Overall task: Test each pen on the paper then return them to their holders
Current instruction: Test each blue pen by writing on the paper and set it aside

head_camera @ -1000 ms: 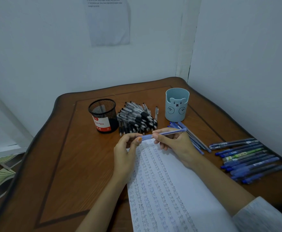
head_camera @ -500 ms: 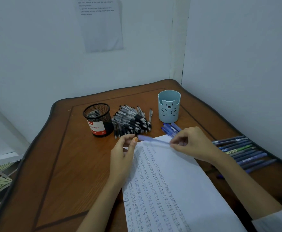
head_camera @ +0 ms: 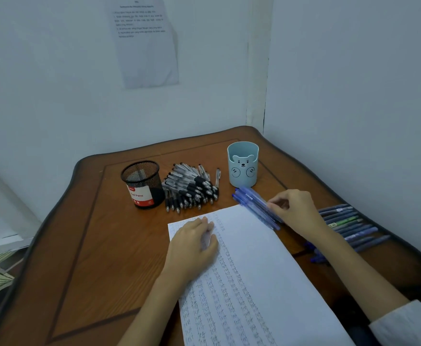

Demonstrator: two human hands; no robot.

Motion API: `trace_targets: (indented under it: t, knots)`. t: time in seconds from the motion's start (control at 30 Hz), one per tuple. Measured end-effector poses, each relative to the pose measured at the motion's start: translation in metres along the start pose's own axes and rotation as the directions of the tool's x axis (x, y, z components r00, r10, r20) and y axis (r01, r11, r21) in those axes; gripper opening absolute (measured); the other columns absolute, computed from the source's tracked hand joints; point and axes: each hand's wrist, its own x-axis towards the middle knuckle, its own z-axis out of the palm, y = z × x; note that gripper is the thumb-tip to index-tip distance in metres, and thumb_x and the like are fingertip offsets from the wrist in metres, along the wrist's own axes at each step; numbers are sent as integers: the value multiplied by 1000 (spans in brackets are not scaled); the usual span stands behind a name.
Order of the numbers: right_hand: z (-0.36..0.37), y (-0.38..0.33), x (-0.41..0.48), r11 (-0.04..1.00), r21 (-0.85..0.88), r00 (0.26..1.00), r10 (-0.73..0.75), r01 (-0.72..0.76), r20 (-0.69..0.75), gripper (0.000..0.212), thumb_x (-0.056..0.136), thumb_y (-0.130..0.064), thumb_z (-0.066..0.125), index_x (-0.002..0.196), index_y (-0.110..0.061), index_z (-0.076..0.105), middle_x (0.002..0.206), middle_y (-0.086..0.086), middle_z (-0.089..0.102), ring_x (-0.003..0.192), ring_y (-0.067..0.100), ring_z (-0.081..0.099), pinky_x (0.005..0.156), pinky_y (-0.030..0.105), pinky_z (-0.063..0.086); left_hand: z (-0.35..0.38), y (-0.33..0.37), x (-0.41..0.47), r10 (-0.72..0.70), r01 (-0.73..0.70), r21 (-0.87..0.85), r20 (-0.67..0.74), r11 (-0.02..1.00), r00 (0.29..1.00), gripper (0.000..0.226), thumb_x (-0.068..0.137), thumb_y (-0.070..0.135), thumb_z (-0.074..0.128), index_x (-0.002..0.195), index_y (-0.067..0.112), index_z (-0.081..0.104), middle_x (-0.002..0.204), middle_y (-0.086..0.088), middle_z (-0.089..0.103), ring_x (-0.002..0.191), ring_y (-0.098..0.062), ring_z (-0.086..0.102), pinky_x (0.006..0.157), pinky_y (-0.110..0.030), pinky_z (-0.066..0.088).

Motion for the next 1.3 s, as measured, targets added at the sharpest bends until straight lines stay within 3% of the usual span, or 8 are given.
trace_targets:
  t: [0.13,0.37,0.6,0.67,0.8,1.1,1.2,1.3]
  knots:
    - [-19,8,-4,999,43,998,-7,10,-68,10,88,-15,69,94,-11,75,89,1,70,72,8,59,67,18,44,-1,-3,-6,-32,38,-47,127,998,991,47,97,35,48,142,20,45,151,7,34,141,-5,25,109,-15,17]
    - [-56,36,-7,990,-137,999,-6,13,48,16,89,-6,65,102,-11,73,97,2,68,82,10,55,80,25,44,5,2,-12,-34,40,-28,192,999,981,55,99,42,42,148,20,31,158,5,19,145,-8,11,116,-23,10]
    - [-53,46,-8,913,-377,968,-65,155,242,25,94,-21,60,117,-23,69,101,-5,61,109,19,45,92,34,39,10,6,-15,-18,18,-2,200,1000,980,57,100,44,37,150,21,26,159,5,15,146,-8,9,118,-25,7]
    - [-51,45,-9,913,-373,969,-76,163,236,23,94,-21,60,114,-23,70,93,-9,53,108,17,45,90,33,38,10,7,-16,-16,15,7,199,1000,980,56,100,44,36,150,21,25,159,5,14,146,-8,8,117,-24,5]
    - [-51,44,-10,934,-321,965,-73,154,251,9,93,-23,62,100,-28,62,102,-8,58,106,14,45,93,35,40,11,7,-16,-17,14,18,208,1000,978,57,101,43,34,151,20,23,159,4,12,146,-9,6,118,-26,5]
    - [-51,42,-5,945,-274,938,-78,177,336,14,92,-24,62,105,-25,66,96,-10,48,102,11,40,99,39,38,12,5,-16,-21,17,20,208,1000,978,56,101,43,34,151,21,23,159,5,12,146,-9,6,119,-27,7]
    - [-50,38,-6,952,-245,927,-86,185,365,11,90,-25,66,94,-31,57,101,-9,55,102,12,46,97,38,34,13,4,-16,-23,19,22,205,1000,979,57,101,43,34,151,21,23,159,5,12,146,-9,6,119,-27,7]
    - [-48,37,-6,963,-185,925,-120,196,360,25,86,-22,70,82,-36,50,96,-8,60,93,11,53,92,36,38,13,4,-16,-24,21,15,201,1000,979,57,100,44,35,151,21,23,159,5,12,146,-9,6,119,-27,6]
